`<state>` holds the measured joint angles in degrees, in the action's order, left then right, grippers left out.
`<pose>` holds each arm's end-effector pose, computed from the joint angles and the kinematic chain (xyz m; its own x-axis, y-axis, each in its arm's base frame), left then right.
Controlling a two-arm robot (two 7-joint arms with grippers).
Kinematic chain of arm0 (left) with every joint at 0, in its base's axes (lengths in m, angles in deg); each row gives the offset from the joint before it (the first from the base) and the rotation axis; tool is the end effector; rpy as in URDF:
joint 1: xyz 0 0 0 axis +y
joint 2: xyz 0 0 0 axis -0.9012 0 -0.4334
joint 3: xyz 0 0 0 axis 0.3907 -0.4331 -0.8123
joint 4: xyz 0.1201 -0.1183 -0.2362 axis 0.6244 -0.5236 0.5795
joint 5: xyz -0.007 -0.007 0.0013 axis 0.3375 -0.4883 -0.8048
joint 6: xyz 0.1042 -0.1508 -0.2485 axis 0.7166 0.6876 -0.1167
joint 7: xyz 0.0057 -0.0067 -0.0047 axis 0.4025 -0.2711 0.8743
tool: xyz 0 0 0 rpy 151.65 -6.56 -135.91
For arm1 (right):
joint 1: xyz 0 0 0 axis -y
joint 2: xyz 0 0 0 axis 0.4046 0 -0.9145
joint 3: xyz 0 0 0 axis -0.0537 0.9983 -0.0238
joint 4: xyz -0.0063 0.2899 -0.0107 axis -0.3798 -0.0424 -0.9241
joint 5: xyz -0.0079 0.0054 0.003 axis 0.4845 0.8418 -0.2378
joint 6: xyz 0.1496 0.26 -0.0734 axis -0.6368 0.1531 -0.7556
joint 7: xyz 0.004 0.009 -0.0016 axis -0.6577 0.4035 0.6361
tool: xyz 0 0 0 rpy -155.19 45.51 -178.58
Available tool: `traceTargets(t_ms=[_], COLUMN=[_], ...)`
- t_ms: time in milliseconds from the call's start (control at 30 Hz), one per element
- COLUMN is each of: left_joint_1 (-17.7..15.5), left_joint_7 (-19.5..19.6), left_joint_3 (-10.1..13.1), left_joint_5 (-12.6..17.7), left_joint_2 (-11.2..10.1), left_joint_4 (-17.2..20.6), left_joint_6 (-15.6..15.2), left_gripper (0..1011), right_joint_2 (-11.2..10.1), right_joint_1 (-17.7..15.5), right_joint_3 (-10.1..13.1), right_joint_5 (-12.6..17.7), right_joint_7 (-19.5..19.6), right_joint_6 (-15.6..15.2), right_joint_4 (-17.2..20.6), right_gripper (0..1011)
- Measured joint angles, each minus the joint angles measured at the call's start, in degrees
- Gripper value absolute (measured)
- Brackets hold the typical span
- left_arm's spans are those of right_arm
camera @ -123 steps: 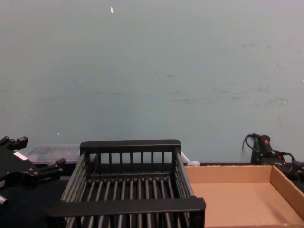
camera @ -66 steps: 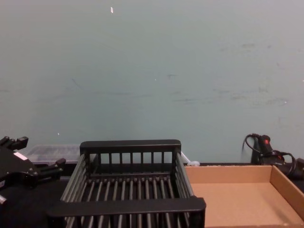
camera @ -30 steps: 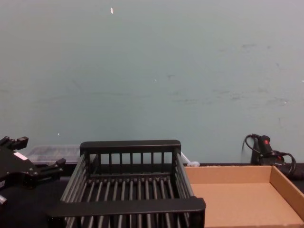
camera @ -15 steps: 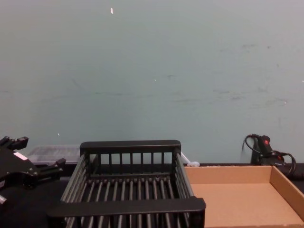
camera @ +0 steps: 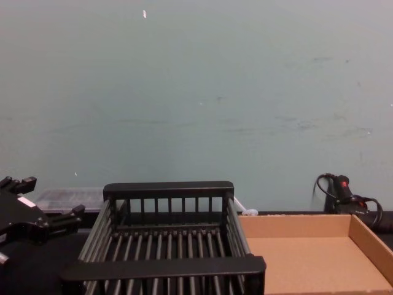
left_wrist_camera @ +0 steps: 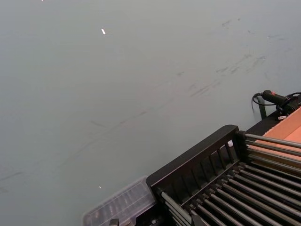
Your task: Pick up the white tape and place it into the black box , Pick up the silver tape and place it into the brown box.
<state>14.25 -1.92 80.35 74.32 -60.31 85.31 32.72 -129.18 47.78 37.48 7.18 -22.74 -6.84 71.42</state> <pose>0.3580 0.0826 -0.3024 0.2925 0.8802 0.3737 -0.9552 0.2875 0.0703 0.2441 -0.1170 -0.2713 0.4738 -0.8773 0.0764 0.8090 0.3993 -0.4313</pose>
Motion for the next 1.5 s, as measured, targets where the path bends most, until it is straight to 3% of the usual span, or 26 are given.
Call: traceTargets(t_ms=[367, 833, 1500], left_joint_1=[0.0, 0.0, 0.0], left_joint_7=[0.0, 0.0, 0.0], left_joint_3=[0.0, 0.0, 0.0], left_joint_5=[0.0, 0.0, 0.0], left_joint_2=[0.0, 0.0, 0.0], left_joint_4=[0.0, 0.0, 0.0], left_joint_6=[0.0, 0.0, 0.0], left_gripper=[1001, 1001, 1001], right_joint_2=[1.8, 3.8, 4.9], right_joint_1=[3.1, 5.2, 6.9], right_joint_3=[-1.4, -2.1, -2.2], right_joint_5=[-0.5, -2.3, -3.8], right_joint_7=[-2.1, -3.9, -5.4], right_joint_6=[-3.2, -4.9, -7.1], right_joint_4=[-3.0, -5.1, -6.2], right_gripper=[1000, 1000, 1000])
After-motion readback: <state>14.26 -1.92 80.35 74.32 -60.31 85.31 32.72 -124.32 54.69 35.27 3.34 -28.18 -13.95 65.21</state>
